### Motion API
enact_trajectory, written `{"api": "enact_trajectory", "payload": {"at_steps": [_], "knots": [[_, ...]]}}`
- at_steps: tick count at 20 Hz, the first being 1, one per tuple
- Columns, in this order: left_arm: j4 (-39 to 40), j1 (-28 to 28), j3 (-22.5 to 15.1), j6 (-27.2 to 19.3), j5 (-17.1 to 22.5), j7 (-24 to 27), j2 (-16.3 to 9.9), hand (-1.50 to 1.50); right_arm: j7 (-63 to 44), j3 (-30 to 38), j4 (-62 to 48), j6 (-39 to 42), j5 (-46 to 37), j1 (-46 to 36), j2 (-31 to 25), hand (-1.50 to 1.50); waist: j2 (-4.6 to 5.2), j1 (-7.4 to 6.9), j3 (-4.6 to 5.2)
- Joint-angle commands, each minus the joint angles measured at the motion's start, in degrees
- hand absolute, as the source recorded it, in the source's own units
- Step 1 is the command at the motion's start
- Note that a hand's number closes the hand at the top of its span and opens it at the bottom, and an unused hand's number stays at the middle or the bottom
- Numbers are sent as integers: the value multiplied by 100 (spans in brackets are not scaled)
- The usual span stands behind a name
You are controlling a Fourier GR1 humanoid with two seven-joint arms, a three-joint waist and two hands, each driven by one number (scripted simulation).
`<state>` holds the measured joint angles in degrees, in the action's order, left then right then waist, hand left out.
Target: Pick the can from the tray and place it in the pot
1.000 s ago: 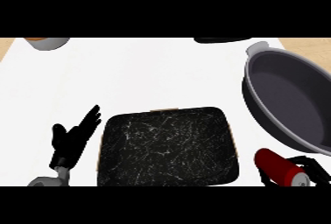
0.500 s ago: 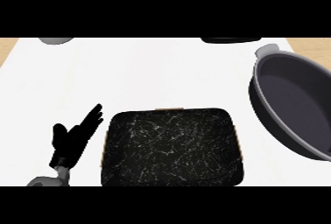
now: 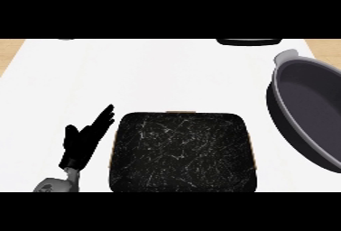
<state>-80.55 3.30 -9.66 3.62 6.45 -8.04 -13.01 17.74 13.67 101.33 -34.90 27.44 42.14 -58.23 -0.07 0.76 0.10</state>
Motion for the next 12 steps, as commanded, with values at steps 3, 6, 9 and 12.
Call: {"api": "enact_trajectory", "payload": {"at_steps": [3, 6, 9, 12], "knots": [[37, -52, 85, 273, 25, 154, -156, 0, -1587, 124, -219, 158, -265, -684, -1188, 150, 36, -211, -3], [-290, -211, -107, 109, -81, -54, 66, 0, -2093, -305, -256, 215, -634, -1120, -1319, 150, 21, -207, -8], [230, 289, -21, 203, -75, -51, 137, 0, -2644, -778, -635, 375, -890, -1859, -1797, 150, 59, -289, -11], [199, 488, 61, 131, -86, -162, 180, 0, -3192, -1468, -733, 472, -1189, -2729, -1799, 150, 72, -361, -13]]}}
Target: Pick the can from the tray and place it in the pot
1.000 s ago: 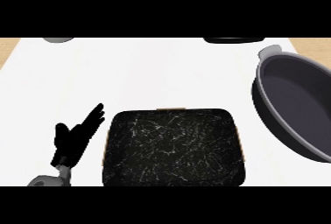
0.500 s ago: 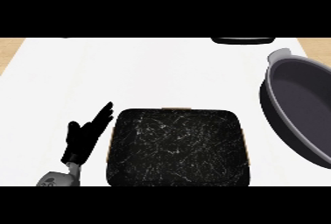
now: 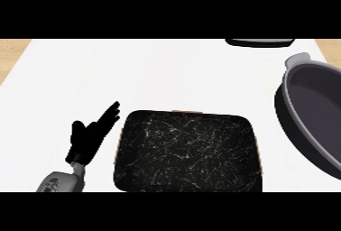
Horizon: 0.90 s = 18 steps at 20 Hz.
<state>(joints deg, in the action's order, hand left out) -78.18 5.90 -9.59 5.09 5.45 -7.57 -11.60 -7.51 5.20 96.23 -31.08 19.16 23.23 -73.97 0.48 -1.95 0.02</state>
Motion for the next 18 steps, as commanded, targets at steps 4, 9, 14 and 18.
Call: {"api": "enact_trajectory", "payload": {"at_steps": [4, 9, 14, 18], "knots": [[315, 276, -136, -44, -171, 40, 256, 0, -1444, -1140, -515, 407, -1003, -1305, -709, 150, 62, -177, 3], [319, 416, 47, 276, 38, -11, 35, 0, -2271, -2107, -857, 632, -2122, -1688, -669, 150, 96, -367, -1], [77, 431, -96, 208, -118, -99, 57, 0, -2866, -2495, -1480, 2184, -1545, -2498, -55, 150, 114, -541, -12], [350, 577, -158, 66, -177, -93, 333, 0, -3988, -3029, -1555, 2752, -1639, -3206, 670, -150, 100, -434, -2]]}}
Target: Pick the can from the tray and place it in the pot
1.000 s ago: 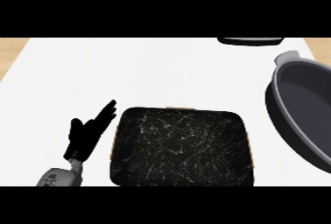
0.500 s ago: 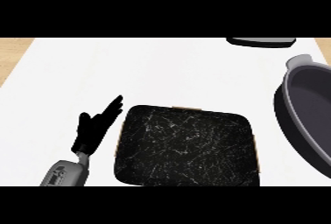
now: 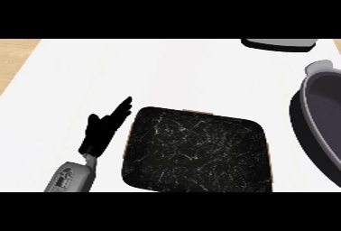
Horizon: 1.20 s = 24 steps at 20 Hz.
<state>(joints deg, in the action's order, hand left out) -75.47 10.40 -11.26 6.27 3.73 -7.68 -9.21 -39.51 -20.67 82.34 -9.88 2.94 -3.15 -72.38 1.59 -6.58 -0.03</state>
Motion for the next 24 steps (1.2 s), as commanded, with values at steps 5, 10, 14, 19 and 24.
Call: {"api": "enact_trajectory", "payload": {"at_steps": [5, 10, 14, 19, 24], "knots": [[-36, -118, 52, -246, -114, -118, 89, 0, 195, -222, -1340, 238, -516, -1783, 1779, -150, -77, 267, -14], [-46, -212, 284, 35, 90, -32, -212, 0, 775, 672, -1261, -1160, -328, -2266, 2298, -150, -131, 423, -13], [-128, -383, 332, -123, 41, -39, -198, 0, 1435, 1497, -1527, -2106, -37, -2221, 2631, -150, -159, 577, -18], [56, -620, 345, -21, 32, 259, -190, 0, 2094, 2448, -1658, -2611, 268, -1905, 2534, -150, -165, 723, -5], [-242, -772, 346, -78, -43, 205, -215, 0, 3183, 3572, -1538, -2255, 1007, -1178, 2457, -150, -182, 776, -7]]}}
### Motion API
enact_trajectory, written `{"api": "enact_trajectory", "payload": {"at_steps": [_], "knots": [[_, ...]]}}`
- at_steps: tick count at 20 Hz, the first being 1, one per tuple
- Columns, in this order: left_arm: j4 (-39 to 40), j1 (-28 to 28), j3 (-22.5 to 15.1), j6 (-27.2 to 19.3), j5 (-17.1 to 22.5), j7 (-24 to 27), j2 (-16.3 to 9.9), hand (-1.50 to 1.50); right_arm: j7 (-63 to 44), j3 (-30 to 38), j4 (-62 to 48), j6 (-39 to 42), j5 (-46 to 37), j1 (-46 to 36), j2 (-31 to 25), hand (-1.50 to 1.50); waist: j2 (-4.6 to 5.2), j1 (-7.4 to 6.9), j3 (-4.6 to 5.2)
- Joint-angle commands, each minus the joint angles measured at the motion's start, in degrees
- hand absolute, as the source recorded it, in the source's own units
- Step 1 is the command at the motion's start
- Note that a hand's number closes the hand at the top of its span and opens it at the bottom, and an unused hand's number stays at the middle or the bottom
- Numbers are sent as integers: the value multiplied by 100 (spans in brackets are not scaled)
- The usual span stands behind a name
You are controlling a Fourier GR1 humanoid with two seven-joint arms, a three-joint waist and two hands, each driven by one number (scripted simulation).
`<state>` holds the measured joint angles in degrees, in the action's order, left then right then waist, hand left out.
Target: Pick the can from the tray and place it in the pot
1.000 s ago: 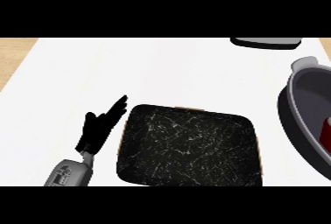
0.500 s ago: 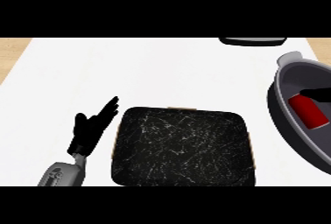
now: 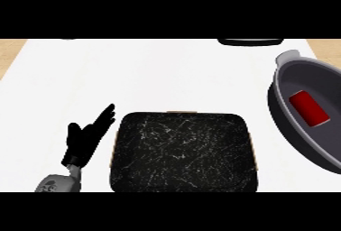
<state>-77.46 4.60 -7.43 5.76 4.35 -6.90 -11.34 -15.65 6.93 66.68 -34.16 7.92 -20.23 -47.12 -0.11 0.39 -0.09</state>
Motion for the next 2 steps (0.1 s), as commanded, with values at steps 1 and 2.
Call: {"api": "enact_trajectory", "payload": {"at_steps": [1, 2], "knots": [[50, 139, 128, 5, 21, -117, -23, 0, 779, 846, 204, -65, 499, 507, 209, -150, -4, 56, 3], [-210, -91, 98, 44, 23, -72, -67, 0, 933, 1080, 435, 142, 669, 930, 134, -150, -17, 68, 4]]}}
